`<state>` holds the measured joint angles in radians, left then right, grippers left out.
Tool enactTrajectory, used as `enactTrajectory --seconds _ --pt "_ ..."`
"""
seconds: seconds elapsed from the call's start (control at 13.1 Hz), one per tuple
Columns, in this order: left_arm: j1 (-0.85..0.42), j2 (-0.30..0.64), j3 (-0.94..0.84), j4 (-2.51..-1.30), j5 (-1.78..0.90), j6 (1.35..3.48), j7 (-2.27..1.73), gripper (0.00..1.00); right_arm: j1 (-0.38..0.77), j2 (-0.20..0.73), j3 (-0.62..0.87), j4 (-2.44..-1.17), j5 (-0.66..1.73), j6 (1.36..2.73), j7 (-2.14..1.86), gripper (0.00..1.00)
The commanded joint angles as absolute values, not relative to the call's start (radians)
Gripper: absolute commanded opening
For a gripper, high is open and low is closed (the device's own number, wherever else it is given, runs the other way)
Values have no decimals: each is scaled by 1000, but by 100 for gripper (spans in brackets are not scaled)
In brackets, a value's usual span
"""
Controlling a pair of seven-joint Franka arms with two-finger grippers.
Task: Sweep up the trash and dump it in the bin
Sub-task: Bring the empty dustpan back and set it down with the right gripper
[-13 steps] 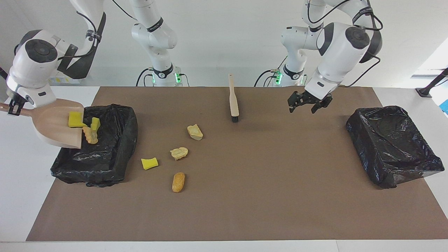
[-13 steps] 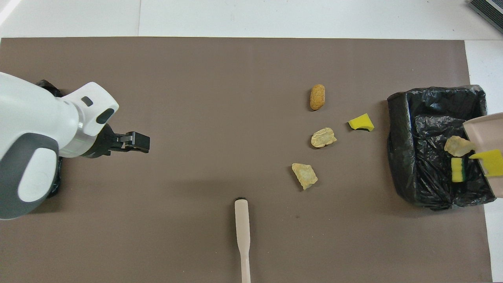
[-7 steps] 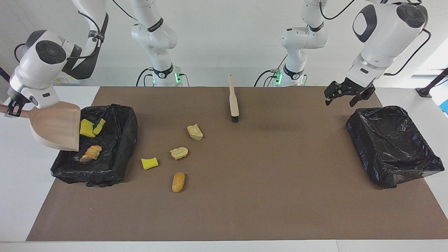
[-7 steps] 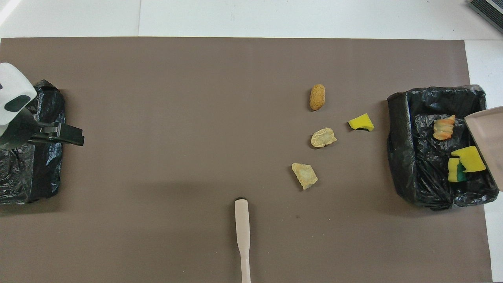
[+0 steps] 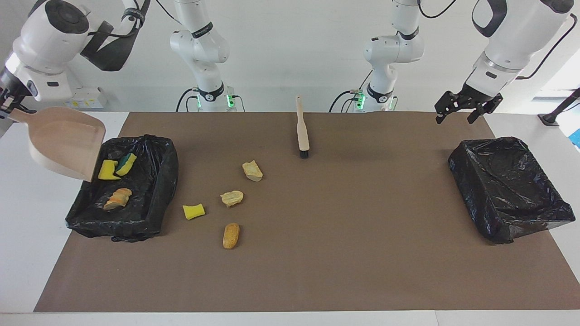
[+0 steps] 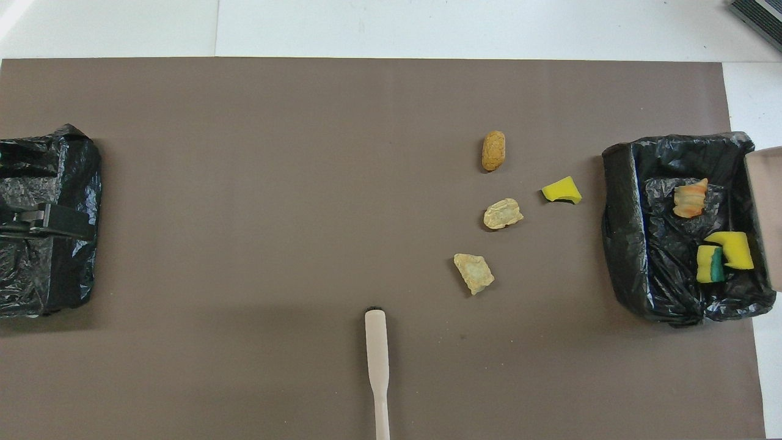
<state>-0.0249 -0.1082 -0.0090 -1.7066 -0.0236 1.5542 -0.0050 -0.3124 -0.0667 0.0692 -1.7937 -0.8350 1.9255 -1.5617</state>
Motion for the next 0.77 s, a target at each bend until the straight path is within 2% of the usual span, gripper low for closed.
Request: enactTrajectory --seconds 0.0,0.15,0.38,0.54,0.69 --pt "-108 -120 71 -1689 -14 1528 -35 100 -316 -60 132 -1790 -676 1855 -1360 0" --pt "-153 -144 115 -1686 -9 1517 -23 100 -244 -51 172 -1789 -637 1772 -1083 0" --pt "-140 -141 123 -1678 -9 1517 -29 100 -125 -8 172 -1786 -495 1721 -776 0" --pt "-138 -141 126 -1678 -9 1522 -29 100 -85 41 172 -1781 -340 1724 -529 0" --pt "-141 -141 124 -1678 -9 1520 -29 100 19 122 173 -1741 -243 1727 -264 0"
